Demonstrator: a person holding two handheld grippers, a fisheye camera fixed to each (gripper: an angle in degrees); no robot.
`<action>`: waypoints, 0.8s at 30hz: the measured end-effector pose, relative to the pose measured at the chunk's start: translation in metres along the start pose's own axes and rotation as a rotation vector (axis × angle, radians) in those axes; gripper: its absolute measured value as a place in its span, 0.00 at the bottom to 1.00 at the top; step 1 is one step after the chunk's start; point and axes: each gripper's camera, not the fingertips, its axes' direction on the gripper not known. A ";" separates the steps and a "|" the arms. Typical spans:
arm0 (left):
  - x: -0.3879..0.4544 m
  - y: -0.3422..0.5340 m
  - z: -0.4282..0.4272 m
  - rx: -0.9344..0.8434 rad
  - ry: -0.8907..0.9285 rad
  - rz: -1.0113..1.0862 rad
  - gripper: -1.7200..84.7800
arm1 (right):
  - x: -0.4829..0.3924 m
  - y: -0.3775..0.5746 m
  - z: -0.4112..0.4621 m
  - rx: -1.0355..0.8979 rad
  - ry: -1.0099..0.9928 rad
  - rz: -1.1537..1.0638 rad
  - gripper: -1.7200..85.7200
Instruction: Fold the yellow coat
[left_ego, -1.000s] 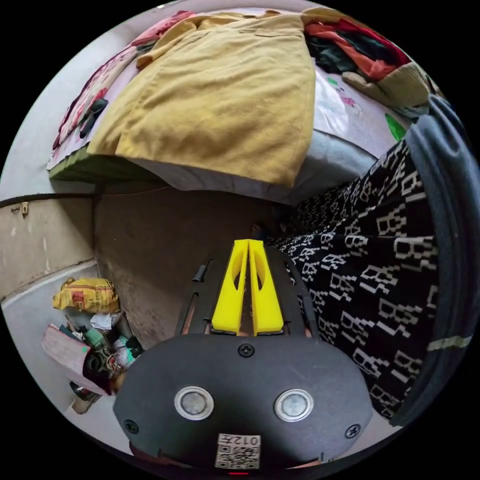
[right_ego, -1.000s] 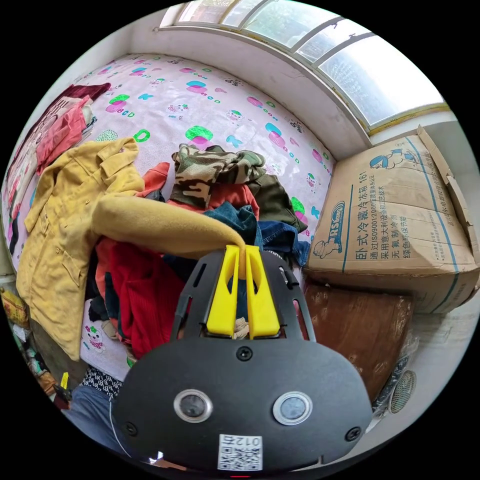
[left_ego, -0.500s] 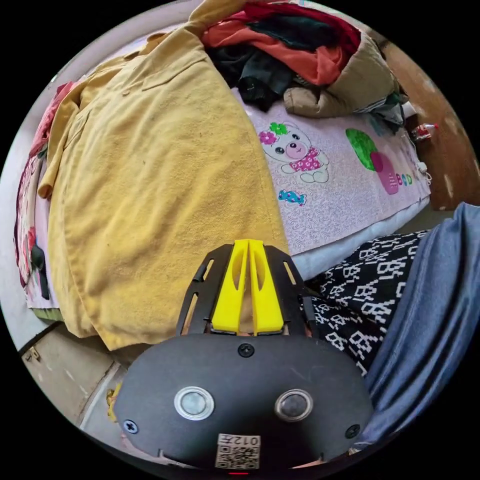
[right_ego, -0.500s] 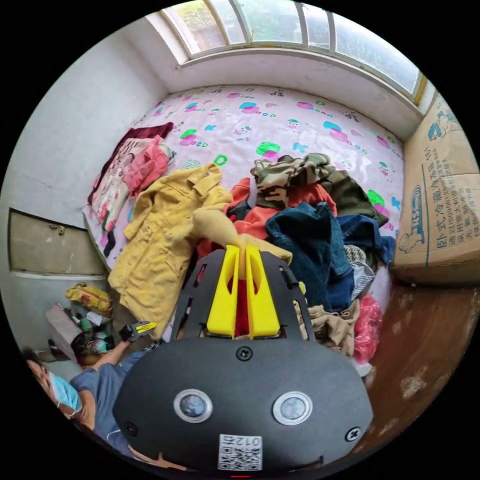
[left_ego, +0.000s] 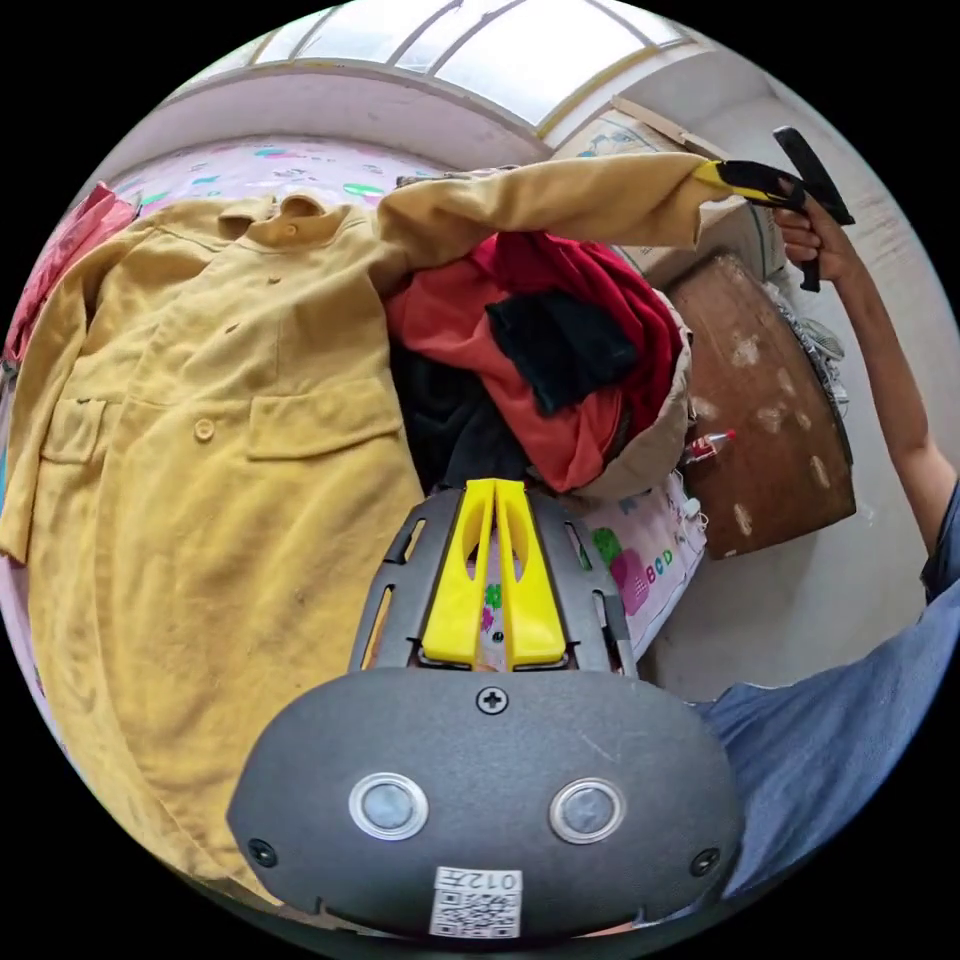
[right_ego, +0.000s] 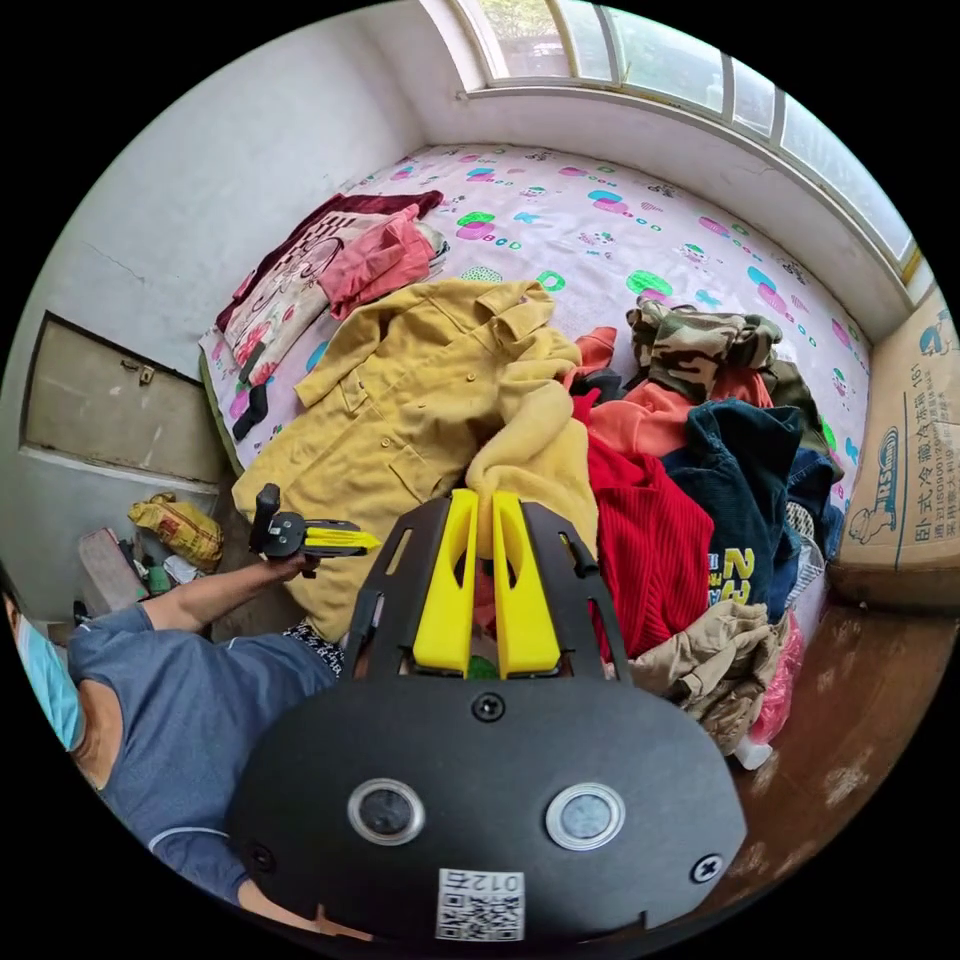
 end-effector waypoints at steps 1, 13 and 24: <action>0.008 -0.007 0.001 0.018 -0.007 0.024 0.03 | 0.001 0.002 0.003 0.000 -0.005 0.005 0.04; 0.119 -0.086 -0.047 0.412 0.020 0.046 0.07 | 0.058 0.055 -0.050 0.147 -0.094 0.143 0.04; 0.135 -0.106 -0.085 0.391 0.017 -0.005 0.10 | 0.032 0.101 -0.056 0.180 -0.106 0.105 0.04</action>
